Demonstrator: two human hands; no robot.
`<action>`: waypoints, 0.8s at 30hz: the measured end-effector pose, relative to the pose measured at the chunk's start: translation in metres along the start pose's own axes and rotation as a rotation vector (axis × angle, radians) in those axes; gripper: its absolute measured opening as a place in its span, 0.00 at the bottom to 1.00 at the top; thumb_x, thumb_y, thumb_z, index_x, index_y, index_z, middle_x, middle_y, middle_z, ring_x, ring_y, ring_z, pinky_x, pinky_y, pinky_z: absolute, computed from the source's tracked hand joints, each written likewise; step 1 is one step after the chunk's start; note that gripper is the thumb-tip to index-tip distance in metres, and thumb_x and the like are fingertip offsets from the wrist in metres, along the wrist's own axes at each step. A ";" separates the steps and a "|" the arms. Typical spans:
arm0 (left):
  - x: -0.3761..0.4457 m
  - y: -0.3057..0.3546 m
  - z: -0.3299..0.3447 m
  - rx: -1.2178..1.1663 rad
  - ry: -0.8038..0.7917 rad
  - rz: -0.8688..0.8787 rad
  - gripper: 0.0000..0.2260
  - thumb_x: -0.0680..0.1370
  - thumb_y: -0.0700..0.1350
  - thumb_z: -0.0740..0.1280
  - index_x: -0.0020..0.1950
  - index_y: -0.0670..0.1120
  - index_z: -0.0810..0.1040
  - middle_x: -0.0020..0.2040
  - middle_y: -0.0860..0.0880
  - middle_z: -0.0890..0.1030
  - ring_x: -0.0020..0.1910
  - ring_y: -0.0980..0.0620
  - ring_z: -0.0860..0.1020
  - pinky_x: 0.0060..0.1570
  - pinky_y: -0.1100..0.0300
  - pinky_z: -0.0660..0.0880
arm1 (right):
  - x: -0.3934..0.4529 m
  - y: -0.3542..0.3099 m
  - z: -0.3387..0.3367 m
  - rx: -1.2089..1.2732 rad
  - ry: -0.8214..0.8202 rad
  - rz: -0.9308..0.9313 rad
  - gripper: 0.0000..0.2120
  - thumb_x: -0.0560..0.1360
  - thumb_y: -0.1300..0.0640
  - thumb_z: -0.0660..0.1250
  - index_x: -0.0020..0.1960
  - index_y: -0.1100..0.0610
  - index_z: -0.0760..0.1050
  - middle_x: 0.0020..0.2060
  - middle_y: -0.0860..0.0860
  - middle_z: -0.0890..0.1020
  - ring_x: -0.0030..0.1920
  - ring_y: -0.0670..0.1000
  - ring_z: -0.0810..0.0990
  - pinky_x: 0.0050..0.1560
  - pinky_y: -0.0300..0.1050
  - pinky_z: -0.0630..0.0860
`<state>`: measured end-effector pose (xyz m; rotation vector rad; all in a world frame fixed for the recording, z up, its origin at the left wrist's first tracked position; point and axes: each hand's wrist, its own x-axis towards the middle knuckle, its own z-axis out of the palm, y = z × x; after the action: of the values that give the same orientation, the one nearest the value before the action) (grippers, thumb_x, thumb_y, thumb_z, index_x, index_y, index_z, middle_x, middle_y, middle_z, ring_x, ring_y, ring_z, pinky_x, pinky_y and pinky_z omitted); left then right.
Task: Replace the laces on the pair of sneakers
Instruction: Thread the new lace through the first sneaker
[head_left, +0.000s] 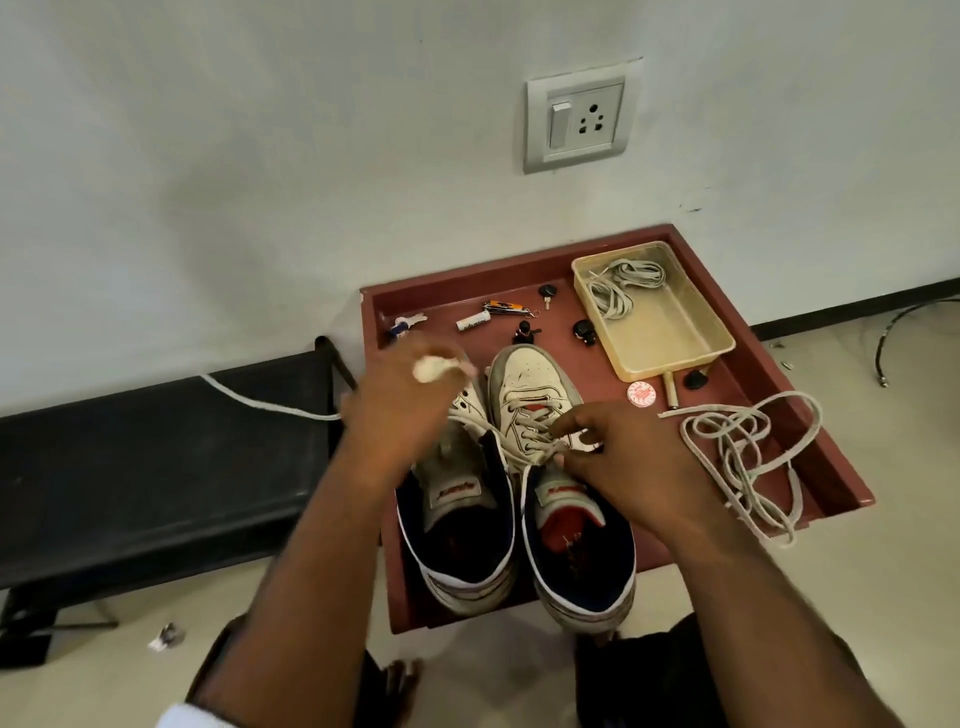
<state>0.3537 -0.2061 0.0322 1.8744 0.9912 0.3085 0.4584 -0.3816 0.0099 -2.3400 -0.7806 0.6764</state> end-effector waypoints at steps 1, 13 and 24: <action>-0.005 0.006 0.012 0.107 -0.144 0.038 0.09 0.64 0.63 0.69 0.44 0.68 0.79 0.60 0.62 0.77 0.65 0.49 0.75 0.67 0.35 0.65 | 0.000 -0.001 0.003 -0.047 -0.012 -0.016 0.13 0.73 0.57 0.72 0.56 0.48 0.81 0.51 0.42 0.78 0.53 0.44 0.77 0.50 0.36 0.70; -0.013 0.018 0.030 0.778 -0.506 0.000 0.06 0.74 0.53 0.72 0.46 0.52 0.83 0.80 0.55 0.51 0.79 0.42 0.38 0.64 0.20 0.44 | 0.010 0.003 0.021 0.079 0.230 0.096 0.07 0.74 0.61 0.68 0.39 0.51 0.76 0.40 0.45 0.80 0.41 0.46 0.78 0.39 0.39 0.70; -0.016 0.013 0.046 0.908 -0.420 -0.018 0.20 0.75 0.62 0.67 0.60 0.51 0.81 0.80 0.53 0.51 0.79 0.40 0.39 0.64 0.21 0.42 | 0.011 0.005 0.022 -0.209 0.090 -0.095 0.09 0.72 0.56 0.72 0.51 0.49 0.83 0.59 0.45 0.78 0.59 0.49 0.75 0.62 0.46 0.72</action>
<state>0.3766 -0.2495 0.0228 2.5712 0.9139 -0.6378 0.4550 -0.3696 -0.0116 -2.4814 -0.9550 0.4639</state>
